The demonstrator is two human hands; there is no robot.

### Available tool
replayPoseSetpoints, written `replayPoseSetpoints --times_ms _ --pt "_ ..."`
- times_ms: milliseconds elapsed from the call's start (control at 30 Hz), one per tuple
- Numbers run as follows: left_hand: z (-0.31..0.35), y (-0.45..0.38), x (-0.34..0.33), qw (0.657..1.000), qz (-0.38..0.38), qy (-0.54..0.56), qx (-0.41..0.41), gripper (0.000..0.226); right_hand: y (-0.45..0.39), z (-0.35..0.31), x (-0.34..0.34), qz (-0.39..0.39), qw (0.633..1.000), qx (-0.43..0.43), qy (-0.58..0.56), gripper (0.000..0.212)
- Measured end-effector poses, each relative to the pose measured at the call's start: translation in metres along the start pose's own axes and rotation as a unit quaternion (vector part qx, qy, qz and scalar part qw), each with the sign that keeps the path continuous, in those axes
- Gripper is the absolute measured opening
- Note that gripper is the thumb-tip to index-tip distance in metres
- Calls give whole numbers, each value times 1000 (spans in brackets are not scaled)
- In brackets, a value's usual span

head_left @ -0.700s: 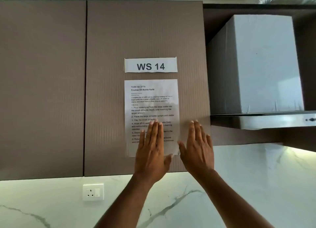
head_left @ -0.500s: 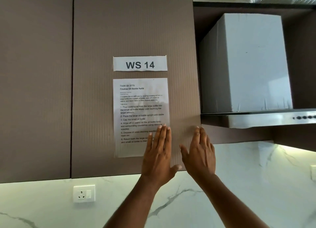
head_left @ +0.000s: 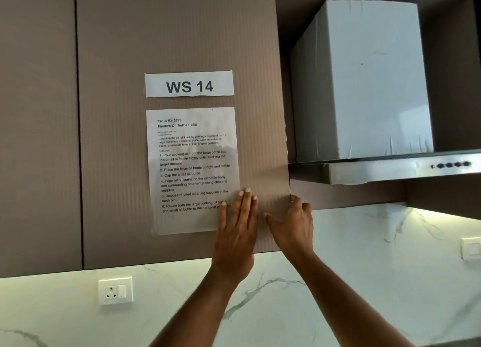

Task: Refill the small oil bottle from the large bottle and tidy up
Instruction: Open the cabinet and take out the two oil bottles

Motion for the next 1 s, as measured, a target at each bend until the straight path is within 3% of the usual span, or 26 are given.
replayPoseSetpoints --times_ms 400,633,867,1000 --pt "5 5 0 998 20 -7 -67 117 4 -4 3 64 997 -28 -44 80" --pt "8 20 16 993 40 -3 -108 106 17 7 22 81 993 -21 -85 69" --pt "11 46 54 991 45 75 -102 97 53 -17 59 88 981 -14 -172 54" --pt "9 70 83 982 92 141 -84 82 86 -34 82 96 977 19 -189 52"
Point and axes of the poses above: each hand's wrist, its own y-axis away from the middle knuckle, its own x-axis out of the back of the hand, z = x × y, the point moved 1 cm from there along -y, towards the middle knuckle, and after that the axes turned 9 degrees about x, right-handed, at the moved point
